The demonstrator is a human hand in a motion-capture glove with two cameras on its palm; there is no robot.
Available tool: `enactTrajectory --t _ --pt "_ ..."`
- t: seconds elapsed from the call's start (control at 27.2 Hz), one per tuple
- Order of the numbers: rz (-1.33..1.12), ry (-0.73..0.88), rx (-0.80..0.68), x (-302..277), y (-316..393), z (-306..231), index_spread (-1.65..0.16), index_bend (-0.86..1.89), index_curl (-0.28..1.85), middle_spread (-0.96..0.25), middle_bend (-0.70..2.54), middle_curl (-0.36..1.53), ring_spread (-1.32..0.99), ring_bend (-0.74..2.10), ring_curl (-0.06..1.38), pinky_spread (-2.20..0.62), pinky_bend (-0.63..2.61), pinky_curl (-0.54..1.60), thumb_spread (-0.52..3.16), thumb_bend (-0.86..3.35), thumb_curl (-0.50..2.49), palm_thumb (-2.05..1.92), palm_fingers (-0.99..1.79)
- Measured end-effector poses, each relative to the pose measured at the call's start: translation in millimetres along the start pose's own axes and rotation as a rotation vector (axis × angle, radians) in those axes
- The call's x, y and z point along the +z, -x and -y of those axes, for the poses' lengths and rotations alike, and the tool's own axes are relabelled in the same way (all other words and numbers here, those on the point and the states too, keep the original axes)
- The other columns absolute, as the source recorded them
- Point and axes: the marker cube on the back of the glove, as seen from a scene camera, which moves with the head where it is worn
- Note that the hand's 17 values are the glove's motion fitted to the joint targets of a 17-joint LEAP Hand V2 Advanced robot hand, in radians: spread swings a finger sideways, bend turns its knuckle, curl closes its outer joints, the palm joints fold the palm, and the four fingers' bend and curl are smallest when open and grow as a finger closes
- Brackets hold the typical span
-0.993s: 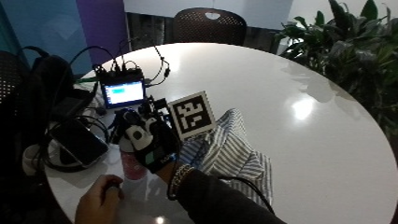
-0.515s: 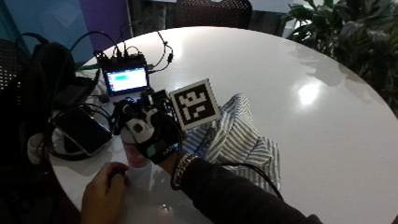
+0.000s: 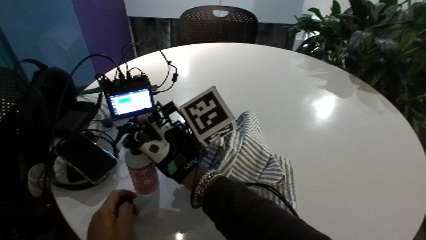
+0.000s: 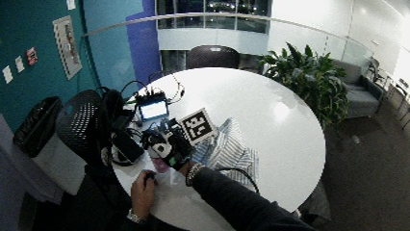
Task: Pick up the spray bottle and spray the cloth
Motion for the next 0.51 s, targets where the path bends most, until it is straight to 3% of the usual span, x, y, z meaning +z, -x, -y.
enactTrajectory --t 0.26,0.51 --pt "-0.379 0.070 0.026 -67 8 -13 -0.30 0.06 0.45 -0.12 0.44 0.43 -0.10 0.61 0.42 -0.05 0.45 0.40 1.01 -0.05 0.17 0.16 0.83" --pt "-0.600 0.441 0.018 -95 17 -63 -0.35 0.12 0.40 -0.13 0.33 0.39 -0.12 0.43 0.37 0.09 0.41 0.39 0.95 -0.04 0.19 0.13 0.45"
